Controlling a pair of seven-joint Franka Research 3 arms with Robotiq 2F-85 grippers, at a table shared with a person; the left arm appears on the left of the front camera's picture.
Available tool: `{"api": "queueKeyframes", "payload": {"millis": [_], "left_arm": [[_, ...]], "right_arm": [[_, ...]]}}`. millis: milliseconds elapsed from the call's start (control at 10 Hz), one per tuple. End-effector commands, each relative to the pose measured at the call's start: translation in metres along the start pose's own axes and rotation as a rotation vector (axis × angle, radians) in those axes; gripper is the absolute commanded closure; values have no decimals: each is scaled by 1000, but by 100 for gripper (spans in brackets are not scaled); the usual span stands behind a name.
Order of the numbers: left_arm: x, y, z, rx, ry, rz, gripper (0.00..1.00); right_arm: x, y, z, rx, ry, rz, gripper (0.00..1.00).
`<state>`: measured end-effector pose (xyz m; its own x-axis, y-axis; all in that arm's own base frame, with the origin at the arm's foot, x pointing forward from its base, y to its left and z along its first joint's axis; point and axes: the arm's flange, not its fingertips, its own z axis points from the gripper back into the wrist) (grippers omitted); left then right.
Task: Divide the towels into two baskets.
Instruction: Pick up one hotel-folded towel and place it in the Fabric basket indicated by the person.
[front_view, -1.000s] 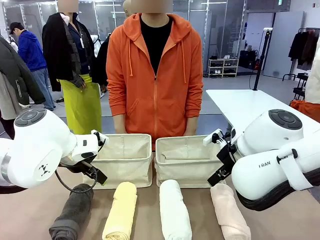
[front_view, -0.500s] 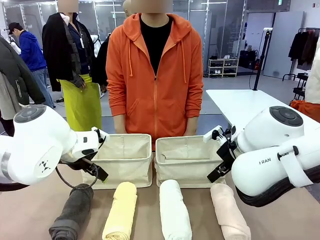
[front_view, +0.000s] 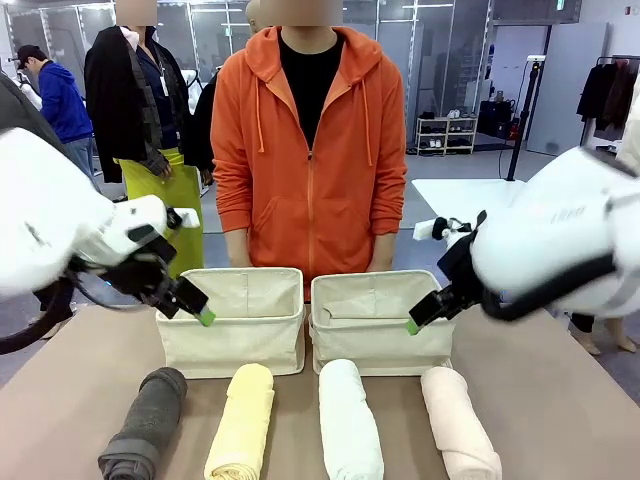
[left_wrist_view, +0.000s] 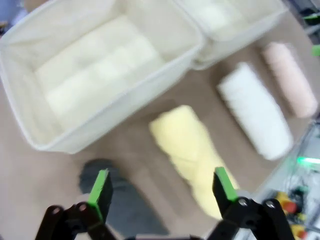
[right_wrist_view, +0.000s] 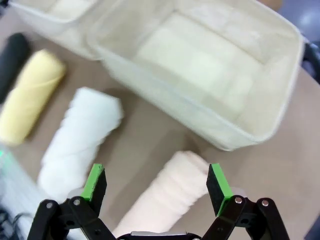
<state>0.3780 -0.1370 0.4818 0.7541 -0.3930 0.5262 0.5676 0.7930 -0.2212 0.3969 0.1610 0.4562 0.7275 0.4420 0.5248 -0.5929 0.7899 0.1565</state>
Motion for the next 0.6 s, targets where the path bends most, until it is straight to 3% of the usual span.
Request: {"api": "queueKeyframes", "payload": {"millis": [0,100,300,500], "left_arm": [[-8,34,33,-215,18,81,0],[-13,44,44,-327,-26,123,0],[-39,83,65,-526,-207,276,0],[-85,122,84,-559,-365,431,0]], "right_arm": [[-3,-37,31,264,22,-145,0],[-7,-48,40,368,-3,-202,0],[-27,-82,58,539,-84,-344,0],[-69,-128,87,644,-208,-490,0]]}}
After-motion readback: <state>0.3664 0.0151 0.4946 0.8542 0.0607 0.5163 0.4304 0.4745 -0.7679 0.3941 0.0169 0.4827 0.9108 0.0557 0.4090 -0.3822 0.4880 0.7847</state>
